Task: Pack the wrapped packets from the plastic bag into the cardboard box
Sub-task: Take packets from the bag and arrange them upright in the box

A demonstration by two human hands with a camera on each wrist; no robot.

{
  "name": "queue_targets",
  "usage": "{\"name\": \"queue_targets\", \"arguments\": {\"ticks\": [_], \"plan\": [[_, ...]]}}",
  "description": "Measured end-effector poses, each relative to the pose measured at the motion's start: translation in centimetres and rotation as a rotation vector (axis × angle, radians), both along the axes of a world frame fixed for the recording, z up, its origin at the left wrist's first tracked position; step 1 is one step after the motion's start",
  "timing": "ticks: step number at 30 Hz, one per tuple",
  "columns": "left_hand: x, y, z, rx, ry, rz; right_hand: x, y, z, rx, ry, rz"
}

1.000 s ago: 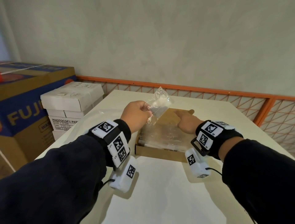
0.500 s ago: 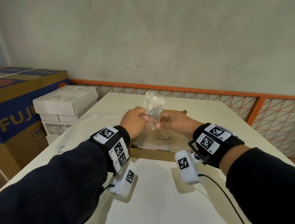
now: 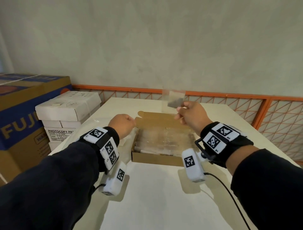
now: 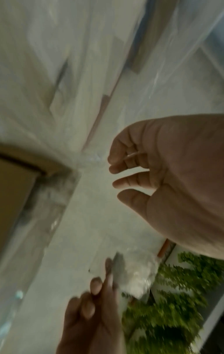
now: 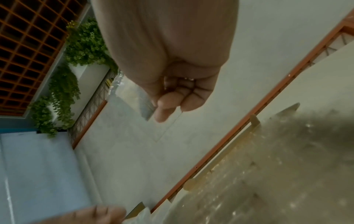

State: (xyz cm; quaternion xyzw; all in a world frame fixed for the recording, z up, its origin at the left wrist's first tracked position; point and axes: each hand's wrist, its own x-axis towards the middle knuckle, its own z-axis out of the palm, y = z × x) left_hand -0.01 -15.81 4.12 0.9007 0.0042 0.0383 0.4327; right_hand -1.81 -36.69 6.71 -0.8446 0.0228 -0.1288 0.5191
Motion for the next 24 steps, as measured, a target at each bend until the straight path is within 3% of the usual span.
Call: {"name": "queue_targets", "arguments": {"ticks": [5, 8, 11, 15, 20, 24], "plan": [[1.7, 1.7, -2.2, 0.206, 0.236, 0.024, 0.0, -0.7, 0.6, 0.219, 0.043, 0.006], [2.7, 1.7, -3.4, 0.325, 0.290, 0.033, 0.7, -0.9, 0.4, 0.230, -0.002, -0.039], [3.5, 1.6, -4.2, 0.456, 0.351, 0.023, 1.4, -1.1, 0.0, -0.152, -0.105, -0.074], [4.2, 2.4, -5.0, 0.517, 0.391, 0.079, 1.9, -0.4, -0.2, -0.604, -0.099, 0.040], [4.3, 2.7, -5.7, 0.533, 0.445, 0.038, 2.8, 0.4, -0.9, -0.945, -0.063, 0.191], [3.9, 2.5, -5.8, 0.654, 0.438, -0.063, 3.1, 0.9, -0.9, -1.037, -0.091, 0.228]]}}
